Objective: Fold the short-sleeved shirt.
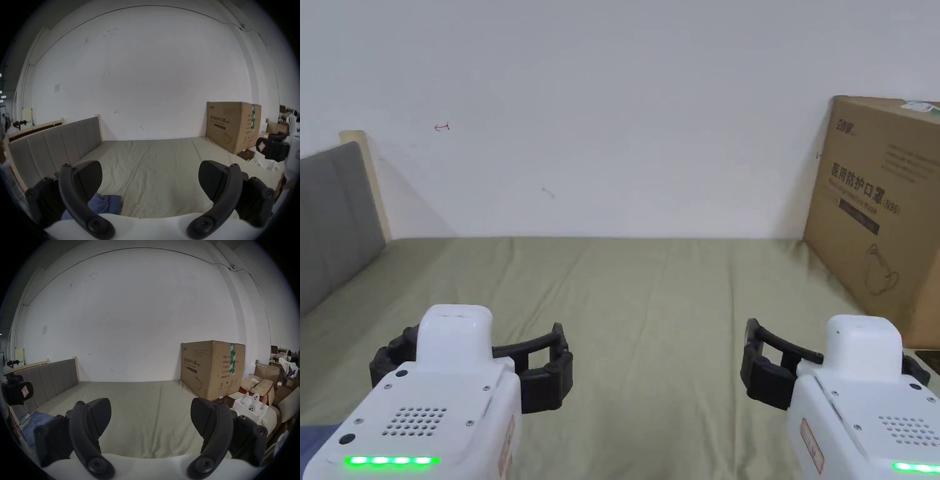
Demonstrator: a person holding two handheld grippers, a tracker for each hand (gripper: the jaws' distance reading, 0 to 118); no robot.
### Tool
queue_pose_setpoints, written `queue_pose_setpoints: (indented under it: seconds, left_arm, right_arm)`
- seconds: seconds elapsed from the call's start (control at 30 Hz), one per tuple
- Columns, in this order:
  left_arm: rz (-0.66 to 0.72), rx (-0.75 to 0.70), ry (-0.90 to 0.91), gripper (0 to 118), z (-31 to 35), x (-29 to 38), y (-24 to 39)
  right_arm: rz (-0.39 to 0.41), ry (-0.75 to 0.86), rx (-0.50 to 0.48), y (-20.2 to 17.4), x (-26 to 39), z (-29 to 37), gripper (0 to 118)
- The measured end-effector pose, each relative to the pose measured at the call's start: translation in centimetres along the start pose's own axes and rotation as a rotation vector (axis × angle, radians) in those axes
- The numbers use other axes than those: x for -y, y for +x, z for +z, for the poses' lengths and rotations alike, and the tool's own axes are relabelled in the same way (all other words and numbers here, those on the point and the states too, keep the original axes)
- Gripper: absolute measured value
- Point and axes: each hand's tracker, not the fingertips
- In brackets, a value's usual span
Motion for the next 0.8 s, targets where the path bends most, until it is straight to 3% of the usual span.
queue_pose_setpoints:
  seconds: [0.07, 0.13, 0.23, 0.27, 0.37, 0.4, 0.43, 0.47, 0.53, 0.63, 0.7, 0.77, 0.8]
  left_arm:
    - [0.139, 0.033, 0.011, 118, 0.1, -0.3, -0.9]
    - [0.363, 0.093, 0.034, 118, -0.1, 0.2, -2.5]
    - [0.759, 0.101, 0.064, 118, -0.8, 2.9, -4.9]
    - [0.895, 0.088, 0.062, 118, -1.0, 4.2, -5.5]
    - [1.126, 0.045, -0.012, 118, -1.4, 7.6, -6.6]
    - [1.180, 0.028, -0.049, 118, -1.7, 8.5, -7.1]
    - [1.224, 0.034, -0.054, 118, -2.4, 9.6, -7.5]
    - [1.238, 0.021, -0.073, 118, -2.7, 9.9, -7.9]
    - [1.146, 0.015, -0.052, 118, -2.5, 9.3, -8.2]
    - [0.818, -0.055, -0.018, 118, -2.0, 5.9, -7.3]
    - [0.550, -0.031, -0.008, 118, -1.8, 3.1, -5.8]
    - [0.289, 0.029, -0.060, 118, -1.8, 0.8, -4.0]
    - [0.160, 0.025, -0.077, 118, -1.7, 0.2, -2.8]
  right_arm:
    - [0.056, 0.038, 0.026, -1.1, -1.0, -0.2, 102]
    - [0.216, 0.078, 0.079, -3.0, -1.9, -0.4, 102]
    - [0.656, 0.157, 0.123, -7.3, -1.3, -0.6, 102]
    - [0.850, 0.184, 0.155, -8.8, -0.4, -0.7, 102]
    - [1.377, 0.242, 0.105, -11.6, 4.1, -1.2, 102]
    - [1.453, 0.268, 0.064, -12.0, 5.5, -1.2, 102]
    - [1.462, 0.259, 0.005, -12.2, 6.1, -1.2, 101]
    - [1.424, 0.182, -0.049, -12.6, 6.0, -1.3, 101]
    - [1.212, 0.067, -0.074, -12.3, 4.8, -1.8, 101]
    - [0.763, -0.021, -0.066, -10.0, 0.8, -2.4, 101]
    - [0.384, -0.105, -0.093, -6.9, -1.7, -2.9, 101]
    - [0.057, -0.145, -0.152, -3.4, -2.6, -3.2, 101]
    - [-0.035, -0.162, -0.125, -2.0, -2.0, -3.3, 101]
